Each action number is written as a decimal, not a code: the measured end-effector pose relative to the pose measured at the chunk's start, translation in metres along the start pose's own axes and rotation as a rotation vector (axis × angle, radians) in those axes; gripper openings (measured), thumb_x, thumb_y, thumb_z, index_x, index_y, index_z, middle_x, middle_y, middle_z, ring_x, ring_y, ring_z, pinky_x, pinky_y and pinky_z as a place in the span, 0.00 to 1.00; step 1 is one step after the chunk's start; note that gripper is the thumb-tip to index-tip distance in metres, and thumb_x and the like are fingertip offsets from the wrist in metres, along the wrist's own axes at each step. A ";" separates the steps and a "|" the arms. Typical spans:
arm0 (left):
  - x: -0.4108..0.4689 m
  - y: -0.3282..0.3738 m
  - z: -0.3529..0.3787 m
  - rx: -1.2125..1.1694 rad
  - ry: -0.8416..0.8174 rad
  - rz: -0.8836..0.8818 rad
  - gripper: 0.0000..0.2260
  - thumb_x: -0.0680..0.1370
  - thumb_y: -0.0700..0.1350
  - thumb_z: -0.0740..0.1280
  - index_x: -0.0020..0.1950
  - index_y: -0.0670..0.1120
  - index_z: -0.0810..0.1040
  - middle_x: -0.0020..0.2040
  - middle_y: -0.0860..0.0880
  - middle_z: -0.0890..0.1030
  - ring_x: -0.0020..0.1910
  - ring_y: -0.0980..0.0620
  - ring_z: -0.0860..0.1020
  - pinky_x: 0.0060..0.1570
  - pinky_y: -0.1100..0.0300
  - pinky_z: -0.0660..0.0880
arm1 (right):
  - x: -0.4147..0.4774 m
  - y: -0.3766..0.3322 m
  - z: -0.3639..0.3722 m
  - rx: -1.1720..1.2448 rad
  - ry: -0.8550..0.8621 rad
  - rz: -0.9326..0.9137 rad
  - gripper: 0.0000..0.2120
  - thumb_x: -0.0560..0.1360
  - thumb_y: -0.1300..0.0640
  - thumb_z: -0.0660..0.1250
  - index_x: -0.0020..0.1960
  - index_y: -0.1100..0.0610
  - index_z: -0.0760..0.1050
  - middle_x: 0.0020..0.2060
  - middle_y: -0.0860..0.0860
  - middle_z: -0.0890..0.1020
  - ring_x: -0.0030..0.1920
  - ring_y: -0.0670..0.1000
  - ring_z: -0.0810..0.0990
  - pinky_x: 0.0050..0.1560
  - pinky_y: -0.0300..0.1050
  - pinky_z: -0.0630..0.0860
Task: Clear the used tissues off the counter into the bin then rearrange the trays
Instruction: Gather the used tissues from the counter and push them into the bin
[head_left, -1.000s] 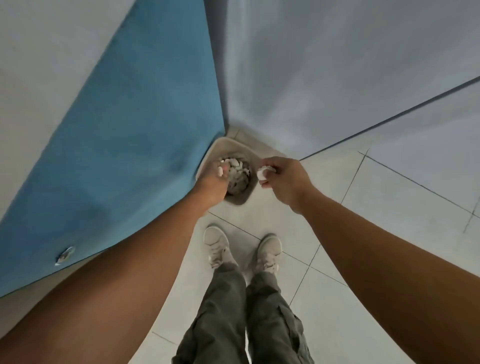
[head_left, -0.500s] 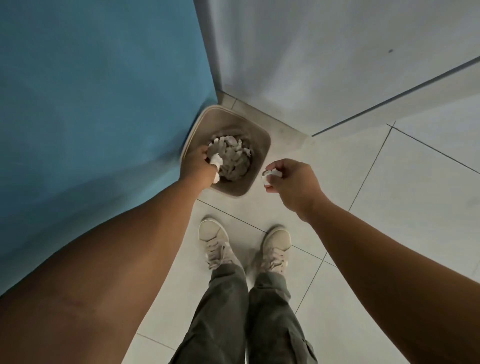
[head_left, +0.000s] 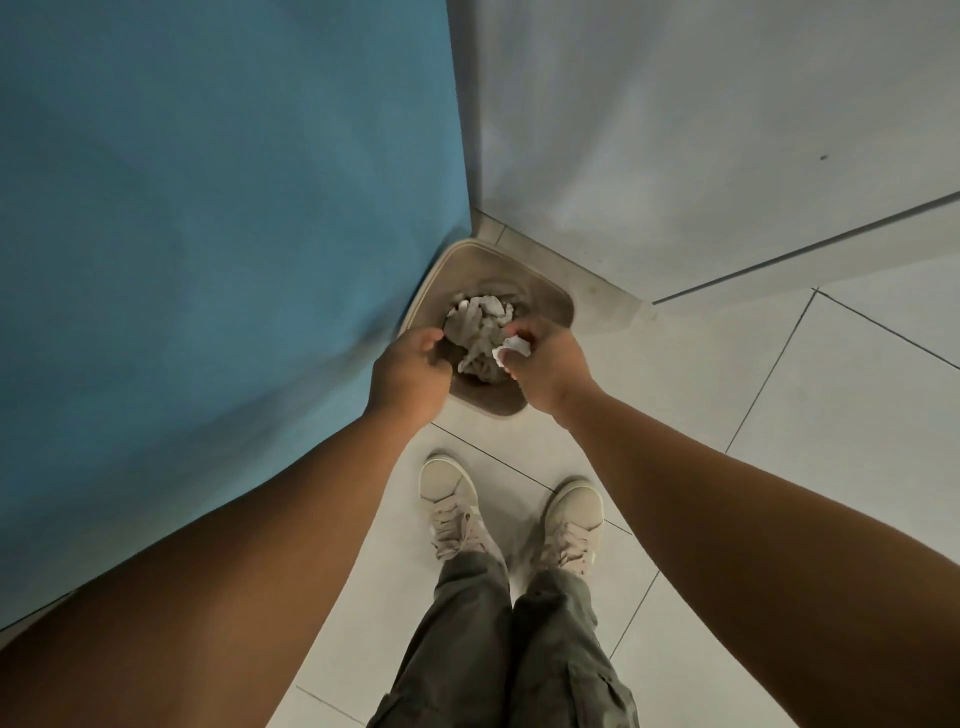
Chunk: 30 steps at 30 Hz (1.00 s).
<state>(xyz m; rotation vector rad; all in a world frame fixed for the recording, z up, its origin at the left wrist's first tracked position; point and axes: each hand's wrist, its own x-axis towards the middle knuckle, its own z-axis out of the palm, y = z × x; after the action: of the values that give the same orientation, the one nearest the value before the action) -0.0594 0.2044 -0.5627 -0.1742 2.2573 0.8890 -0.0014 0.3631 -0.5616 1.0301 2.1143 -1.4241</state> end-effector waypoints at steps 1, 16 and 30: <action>0.000 -0.002 0.000 0.002 -0.002 0.006 0.18 0.78 0.38 0.64 0.67 0.50 0.76 0.65 0.49 0.78 0.63 0.50 0.77 0.57 0.61 0.72 | 0.005 0.002 0.005 -0.033 -0.012 0.013 0.14 0.74 0.55 0.71 0.58 0.48 0.77 0.53 0.51 0.82 0.52 0.54 0.79 0.52 0.44 0.76; -0.083 0.082 -0.038 0.107 0.012 0.186 0.19 0.79 0.40 0.66 0.70 0.47 0.75 0.67 0.47 0.78 0.66 0.48 0.76 0.61 0.63 0.70 | -0.084 -0.035 -0.073 -0.198 -0.010 -0.039 0.23 0.76 0.49 0.68 0.70 0.50 0.71 0.64 0.53 0.78 0.64 0.55 0.75 0.56 0.38 0.68; -0.273 0.252 -0.162 0.218 0.232 0.603 0.18 0.78 0.44 0.66 0.69 0.50 0.74 0.67 0.50 0.76 0.66 0.51 0.72 0.64 0.63 0.67 | -0.269 -0.215 -0.221 -0.359 0.121 -0.562 0.19 0.77 0.55 0.68 0.67 0.55 0.74 0.66 0.51 0.75 0.66 0.51 0.72 0.60 0.28 0.58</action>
<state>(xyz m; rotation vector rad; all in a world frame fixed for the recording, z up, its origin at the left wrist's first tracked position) -0.0342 0.2573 -0.1615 0.5573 2.6557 0.9419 0.0298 0.4225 -0.1580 0.4063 2.7597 -1.1430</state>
